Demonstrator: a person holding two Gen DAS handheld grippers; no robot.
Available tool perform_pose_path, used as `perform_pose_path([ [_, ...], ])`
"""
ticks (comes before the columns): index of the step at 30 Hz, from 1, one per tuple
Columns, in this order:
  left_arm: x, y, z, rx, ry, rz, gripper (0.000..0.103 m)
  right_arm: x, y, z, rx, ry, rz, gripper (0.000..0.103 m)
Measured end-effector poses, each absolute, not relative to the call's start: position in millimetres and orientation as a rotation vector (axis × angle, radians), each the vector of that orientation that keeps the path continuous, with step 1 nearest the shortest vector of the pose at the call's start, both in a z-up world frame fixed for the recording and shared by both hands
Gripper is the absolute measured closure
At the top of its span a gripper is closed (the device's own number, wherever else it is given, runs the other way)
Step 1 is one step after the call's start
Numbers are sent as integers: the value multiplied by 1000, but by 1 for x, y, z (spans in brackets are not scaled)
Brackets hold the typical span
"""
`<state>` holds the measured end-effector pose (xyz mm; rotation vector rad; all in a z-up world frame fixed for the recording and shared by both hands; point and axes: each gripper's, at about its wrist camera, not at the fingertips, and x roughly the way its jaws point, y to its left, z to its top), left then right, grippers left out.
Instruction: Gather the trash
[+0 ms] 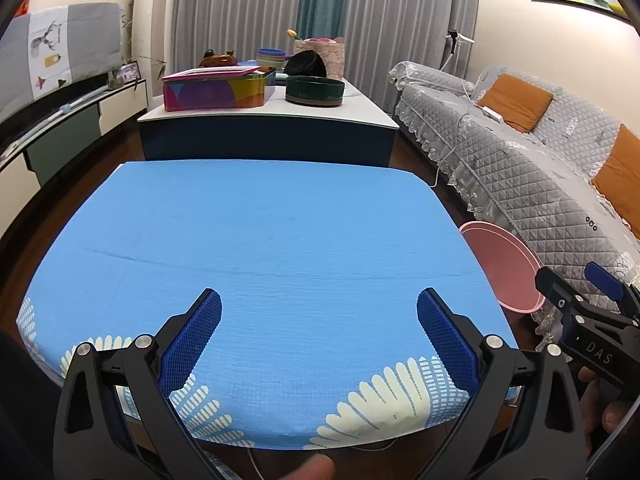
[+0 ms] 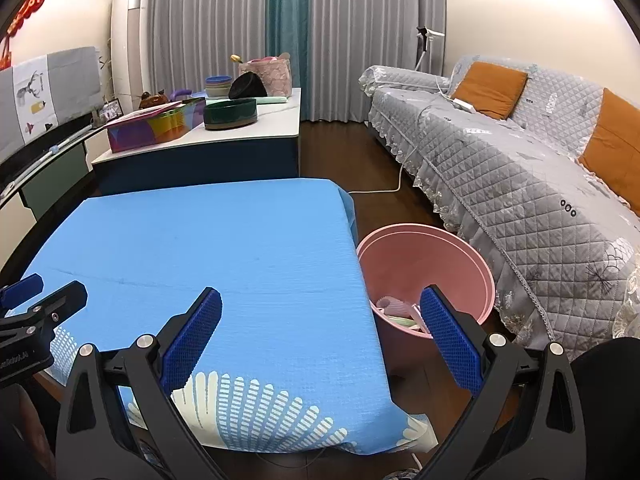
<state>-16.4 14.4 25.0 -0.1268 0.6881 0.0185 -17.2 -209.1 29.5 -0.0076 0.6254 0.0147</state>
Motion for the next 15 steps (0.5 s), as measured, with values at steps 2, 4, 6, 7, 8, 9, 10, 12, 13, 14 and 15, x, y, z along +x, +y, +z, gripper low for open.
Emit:
perform_pose_path([
  [2,-15,14,24,-130,694,22,8,-16,-210,29,-6,628,13,5],
  [4,-14,13,23,-128,698,25,8,-16,-212,28,-5,628,11,5],
  [6,-13,12,22,-127,702,24,8,-16,-213,28,-2,627,8,5],
  [7,-13,12,21,-127,704,25,8,-16,-214,29,0,626,6,5],
  [8,-14,11,21,-127,704,26,8,-16,-214,29,0,625,4,5],
  [9,-13,11,21,-127,704,28,8,-17,-214,29,1,624,1,5],
  [10,-13,11,21,-128,703,29,8,-17,-215,29,1,623,0,5],
  [12,-13,10,21,-128,703,29,8,-17,-215,29,1,624,-1,5],
  [13,-13,10,21,-126,704,28,8,-17,-215,29,0,625,-1,5],
  [14,-13,11,21,-125,704,28,8,-17,-215,29,0,625,-1,5],
  [15,-13,10,21,-125,703,28,8,-17,-216,30,1,625,0,5],
])
